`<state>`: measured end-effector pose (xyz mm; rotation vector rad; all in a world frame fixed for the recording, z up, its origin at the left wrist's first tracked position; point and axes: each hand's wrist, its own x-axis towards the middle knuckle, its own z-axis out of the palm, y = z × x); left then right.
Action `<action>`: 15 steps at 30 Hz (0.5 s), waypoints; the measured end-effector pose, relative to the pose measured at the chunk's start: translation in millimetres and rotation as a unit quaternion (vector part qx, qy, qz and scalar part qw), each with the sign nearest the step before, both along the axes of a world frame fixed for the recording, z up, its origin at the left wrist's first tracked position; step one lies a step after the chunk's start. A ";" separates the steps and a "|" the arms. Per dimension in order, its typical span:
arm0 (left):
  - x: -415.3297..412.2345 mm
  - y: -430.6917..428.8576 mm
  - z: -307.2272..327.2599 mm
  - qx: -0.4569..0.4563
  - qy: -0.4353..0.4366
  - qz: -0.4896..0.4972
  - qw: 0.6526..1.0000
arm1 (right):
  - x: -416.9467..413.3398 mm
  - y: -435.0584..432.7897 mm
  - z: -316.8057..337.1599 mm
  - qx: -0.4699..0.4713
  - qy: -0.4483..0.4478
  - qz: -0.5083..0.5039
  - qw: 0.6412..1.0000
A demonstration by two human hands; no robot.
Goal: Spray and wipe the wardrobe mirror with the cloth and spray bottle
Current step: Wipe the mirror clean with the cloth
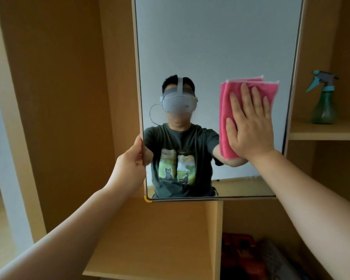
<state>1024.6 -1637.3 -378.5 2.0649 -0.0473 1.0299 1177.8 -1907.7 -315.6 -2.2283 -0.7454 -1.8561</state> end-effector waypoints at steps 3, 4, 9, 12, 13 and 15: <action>1.8 3.2 -2.6 0.010 -0.009 -0.002 1.000 | 2.5 -4.7 -13.5 0.021 0.011 -0.005 1.000; 3.1 4.9 -3.5 0.013 -0.011 -0.002 1.000 | 3.6 -6.4 -19.6 0.029 0.014 -0.003 0.999; 8.9 11.2 -6.6 0.008 0.001 -0.014 1.000 | 11.1 -21.9 -57.6 0.051 0.022 -0.009 0.998; 9.4 13.5 -5.9 0.016 0.006 -0.016 1.000 | 14.6 -37.8 -90.7 0.058 0.044 -0.019 0.997; 9.7 14.0 -5.5 0.015 0.006 -0.021 1.000 | 14.9 -42.8 -103.1 0.057 0.053 -0.024 0.997; 10.0 13.8 -5.7 0.007 0.003 -0.027 1.000 | 14.3 -50.0 -125.4 0.049 0.072 -0.035 0.996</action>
